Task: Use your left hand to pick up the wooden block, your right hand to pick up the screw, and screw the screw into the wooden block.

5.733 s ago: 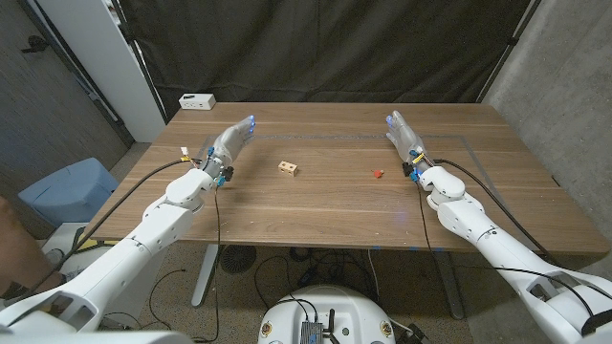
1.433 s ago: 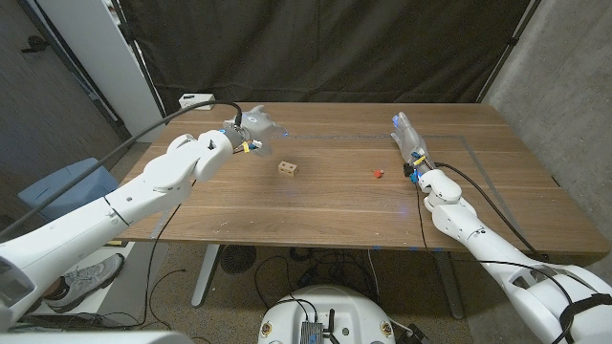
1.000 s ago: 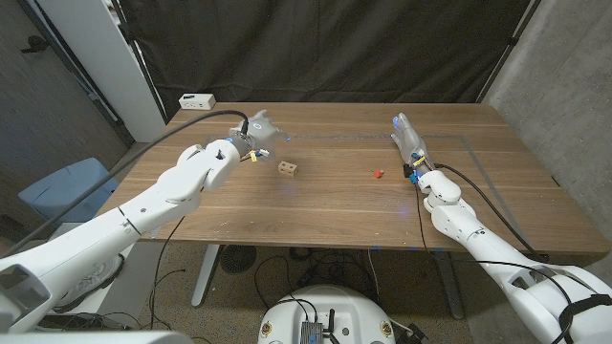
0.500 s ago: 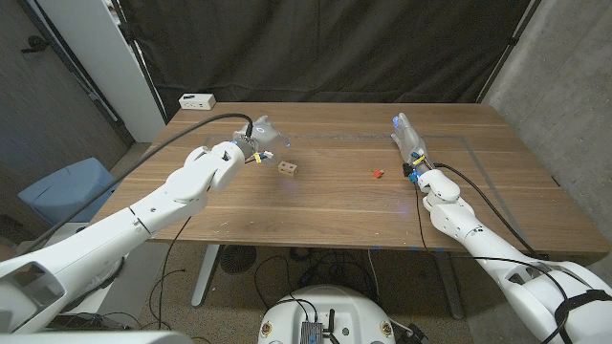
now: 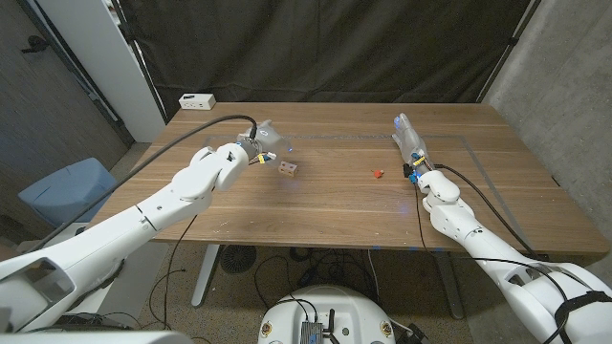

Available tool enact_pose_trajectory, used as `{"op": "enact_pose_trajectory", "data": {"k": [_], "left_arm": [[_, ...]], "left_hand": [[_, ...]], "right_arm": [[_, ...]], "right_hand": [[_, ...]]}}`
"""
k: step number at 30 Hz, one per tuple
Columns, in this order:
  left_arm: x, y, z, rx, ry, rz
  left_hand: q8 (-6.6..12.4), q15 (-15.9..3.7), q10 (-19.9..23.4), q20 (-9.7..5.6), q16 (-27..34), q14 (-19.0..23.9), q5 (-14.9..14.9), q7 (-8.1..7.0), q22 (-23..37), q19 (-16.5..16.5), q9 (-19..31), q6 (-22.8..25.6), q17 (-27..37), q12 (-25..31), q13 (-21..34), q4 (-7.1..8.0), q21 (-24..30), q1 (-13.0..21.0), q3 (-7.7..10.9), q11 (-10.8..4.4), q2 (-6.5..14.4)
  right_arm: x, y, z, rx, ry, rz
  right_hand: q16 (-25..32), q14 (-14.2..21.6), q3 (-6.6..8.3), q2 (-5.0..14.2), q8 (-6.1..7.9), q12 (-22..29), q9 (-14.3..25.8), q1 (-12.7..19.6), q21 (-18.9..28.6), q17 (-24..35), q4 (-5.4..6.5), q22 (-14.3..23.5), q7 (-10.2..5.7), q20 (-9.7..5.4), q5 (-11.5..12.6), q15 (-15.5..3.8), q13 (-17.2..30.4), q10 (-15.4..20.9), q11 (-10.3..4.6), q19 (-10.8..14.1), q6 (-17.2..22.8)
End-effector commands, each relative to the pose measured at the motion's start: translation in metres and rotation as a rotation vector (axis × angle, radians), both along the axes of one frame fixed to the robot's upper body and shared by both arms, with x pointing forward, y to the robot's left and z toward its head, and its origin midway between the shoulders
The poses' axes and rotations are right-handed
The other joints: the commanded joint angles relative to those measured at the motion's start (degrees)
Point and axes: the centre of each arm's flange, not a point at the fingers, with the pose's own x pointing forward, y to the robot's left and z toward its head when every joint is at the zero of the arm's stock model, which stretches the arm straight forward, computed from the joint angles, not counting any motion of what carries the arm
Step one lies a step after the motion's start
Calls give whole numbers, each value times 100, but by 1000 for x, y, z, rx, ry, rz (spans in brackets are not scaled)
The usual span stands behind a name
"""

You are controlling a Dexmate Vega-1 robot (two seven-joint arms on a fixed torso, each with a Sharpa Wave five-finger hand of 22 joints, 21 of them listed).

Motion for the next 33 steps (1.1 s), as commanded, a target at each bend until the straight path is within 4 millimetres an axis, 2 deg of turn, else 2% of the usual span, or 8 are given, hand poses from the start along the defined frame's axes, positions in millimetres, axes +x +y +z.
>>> {"op": "enact_pose_trajectory", "data": {"k": [1, 24, 33], "left_arm": [[8, -5, -6, 3, 20, -1], [19, -10, -21, 5, 49, 4], [24, -12, -24, 19, 55, 29]], "left_hand": [[-52, -14, 91, 11, 17, 59, 28, 3, 24, 56, 2, -52, 2, 15, 15, -13, 10, 71, -41, -15, -8], [-108, -67, 111, 18, 8, 108, 24, 5, 25, 106, -1, -197, 2, -36, 16, -15, 17, 85, -84, -16, -30], [-171, -18, -86, 21, -36, 64, 27, 16, 26, 154, -4, -530, 5, -165, 21, -7, 16, 46, -176, -19, -119]], "right_arm": [[-1, -1, -3, 7, 4, -7], [-6, -4, -7, 19, 5, -16], [-6, -3, -9, 21, 8, -15]], "right_hand": [[32, -13, 23, -43, 6, 46, 18, -27, 10, 16, -43, 19, -13, 27, -27, 52, 28, 22, 7, -45, -35], [36, -14, 32, -41, 10, 47, 18, -41, 9, 19, -57, 19, -23, 44, -30, 60, 28, 20, 8, -50, -43], [35, -19, 34, -42, 10, 46, 18, -48, 10, 20, -61, 19, -26, 46, -31, 62, 29, 17, 3, -50, -49]]}}
